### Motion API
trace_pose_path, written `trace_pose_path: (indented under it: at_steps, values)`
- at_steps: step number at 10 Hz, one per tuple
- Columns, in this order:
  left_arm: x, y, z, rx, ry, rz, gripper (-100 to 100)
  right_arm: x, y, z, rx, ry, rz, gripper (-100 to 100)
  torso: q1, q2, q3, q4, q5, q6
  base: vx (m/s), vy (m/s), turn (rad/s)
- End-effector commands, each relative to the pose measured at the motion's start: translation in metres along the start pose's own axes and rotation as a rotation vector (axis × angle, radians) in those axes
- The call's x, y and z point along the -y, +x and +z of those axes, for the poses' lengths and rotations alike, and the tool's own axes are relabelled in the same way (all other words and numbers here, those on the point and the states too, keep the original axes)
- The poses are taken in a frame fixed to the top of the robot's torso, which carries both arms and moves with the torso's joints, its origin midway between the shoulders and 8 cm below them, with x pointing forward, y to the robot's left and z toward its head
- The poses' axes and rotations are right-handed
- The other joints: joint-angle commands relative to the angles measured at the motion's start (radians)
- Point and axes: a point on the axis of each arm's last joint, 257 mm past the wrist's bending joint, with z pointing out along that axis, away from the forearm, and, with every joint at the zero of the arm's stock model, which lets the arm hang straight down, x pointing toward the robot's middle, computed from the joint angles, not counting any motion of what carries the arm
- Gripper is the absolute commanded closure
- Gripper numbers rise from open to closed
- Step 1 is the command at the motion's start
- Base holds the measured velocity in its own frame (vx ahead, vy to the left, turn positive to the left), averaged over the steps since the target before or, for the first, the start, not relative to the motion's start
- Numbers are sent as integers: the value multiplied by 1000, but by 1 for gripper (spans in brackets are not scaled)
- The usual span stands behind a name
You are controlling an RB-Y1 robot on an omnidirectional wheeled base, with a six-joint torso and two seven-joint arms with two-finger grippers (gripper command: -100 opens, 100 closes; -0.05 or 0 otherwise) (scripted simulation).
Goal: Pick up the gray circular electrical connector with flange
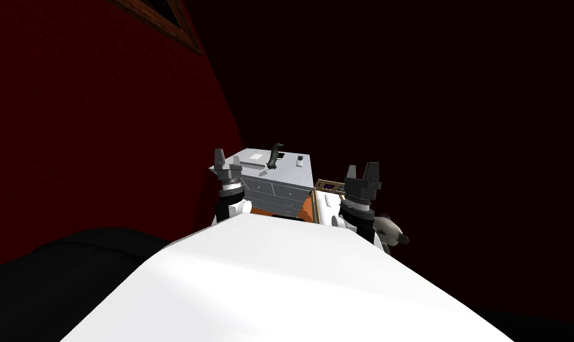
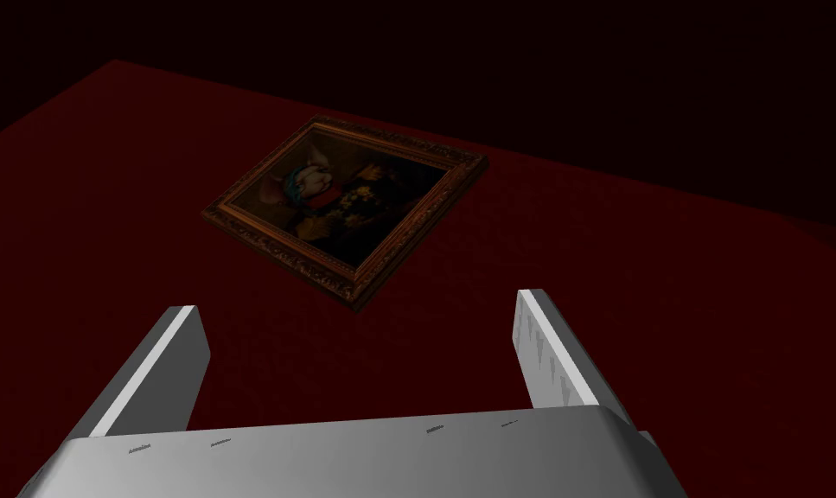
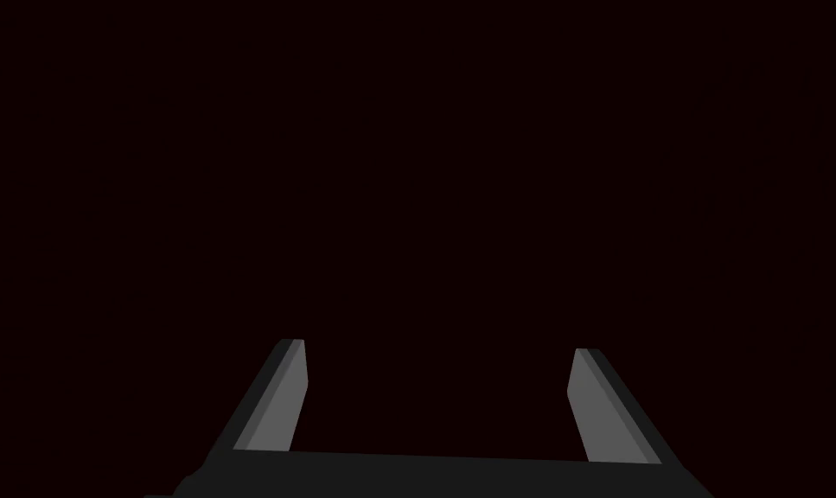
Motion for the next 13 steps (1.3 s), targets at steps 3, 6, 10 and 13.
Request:
trace_pose_path:
  at_steps: [3, 6, 10, 13]
  values:
    - [0, 0, 0, 0, 0, 0, 0, 4, 8, 4, -75, -20, -156, -100, -4, 2, 1, 0, -1, 0, -32, -62, 135]
    - [0, 0, 0, 0, 0, 0, 0, 13, 14, 8, -153, -46, -352, -100, -6, 1, 0, 0, -2, 0, -15, -52, 134]
    - [0, 0, 0, 0, 0, 0, 0, 17, 16, 11, -181, -60, -450, -100, 0, 0, 0, 0, 0, 0, -16, 16, 52]
    - [0, 0, 0, 0, 0, 0, 0, 17, 16, 11, -181, -60, -450, -100, 0, 0, 0, 0, 0, 0, 4, -4, -13]
